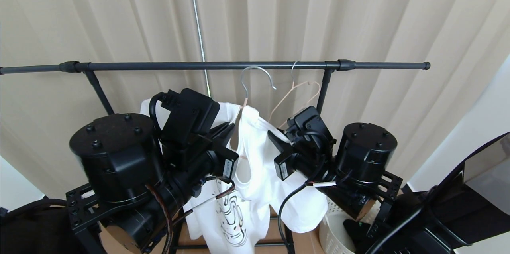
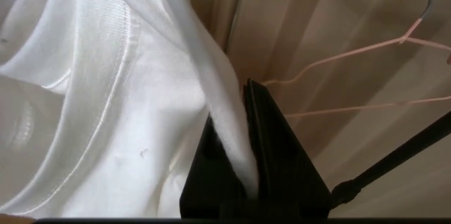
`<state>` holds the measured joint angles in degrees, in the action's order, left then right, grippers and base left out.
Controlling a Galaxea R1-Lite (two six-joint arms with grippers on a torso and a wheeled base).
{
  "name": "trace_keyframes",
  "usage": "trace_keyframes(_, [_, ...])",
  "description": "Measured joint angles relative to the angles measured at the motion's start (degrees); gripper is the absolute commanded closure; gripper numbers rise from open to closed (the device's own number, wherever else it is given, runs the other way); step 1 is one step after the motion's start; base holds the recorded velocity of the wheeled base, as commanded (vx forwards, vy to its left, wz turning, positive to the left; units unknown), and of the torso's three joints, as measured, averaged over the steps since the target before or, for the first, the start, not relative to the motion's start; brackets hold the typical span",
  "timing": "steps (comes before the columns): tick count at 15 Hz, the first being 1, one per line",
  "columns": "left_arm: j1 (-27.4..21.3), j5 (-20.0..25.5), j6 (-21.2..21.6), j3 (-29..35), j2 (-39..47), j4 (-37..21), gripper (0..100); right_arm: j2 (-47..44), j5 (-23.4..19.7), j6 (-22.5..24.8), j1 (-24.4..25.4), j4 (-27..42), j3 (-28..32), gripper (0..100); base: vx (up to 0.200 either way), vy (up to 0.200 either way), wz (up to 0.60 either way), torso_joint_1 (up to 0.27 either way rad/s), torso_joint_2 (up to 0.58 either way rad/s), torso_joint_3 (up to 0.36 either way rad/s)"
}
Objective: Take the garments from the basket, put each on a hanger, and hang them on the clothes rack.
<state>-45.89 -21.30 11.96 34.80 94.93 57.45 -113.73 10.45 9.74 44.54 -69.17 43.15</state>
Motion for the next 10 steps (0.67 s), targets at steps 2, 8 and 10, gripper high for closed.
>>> trace_keyframes(2, [0.1,0.2,-0.7,-0.1,0.4,1.5,100,-0.1,0.0,0.0,0.0,-1.9,0.1,100,0.0,0.0,0.0,0.0,0.0,0.0])
trace_keyframes(8, [0.5,0.3,-0.7,-1.1,0.8,1.7,0,0.1,0.0,-0.1,0.0,-2.3,0.1,100,0.0,0.0,0.0,0.0,0.0,0.0])
trace_keyframes(10, [0.5,0.4,-1.0,-1.5,0.7,2.9,0,0.2,0.0,-0.1,0.0,-2.4,0.1,100,0.0,0.0,0.0,0.0,0.0,0.0])
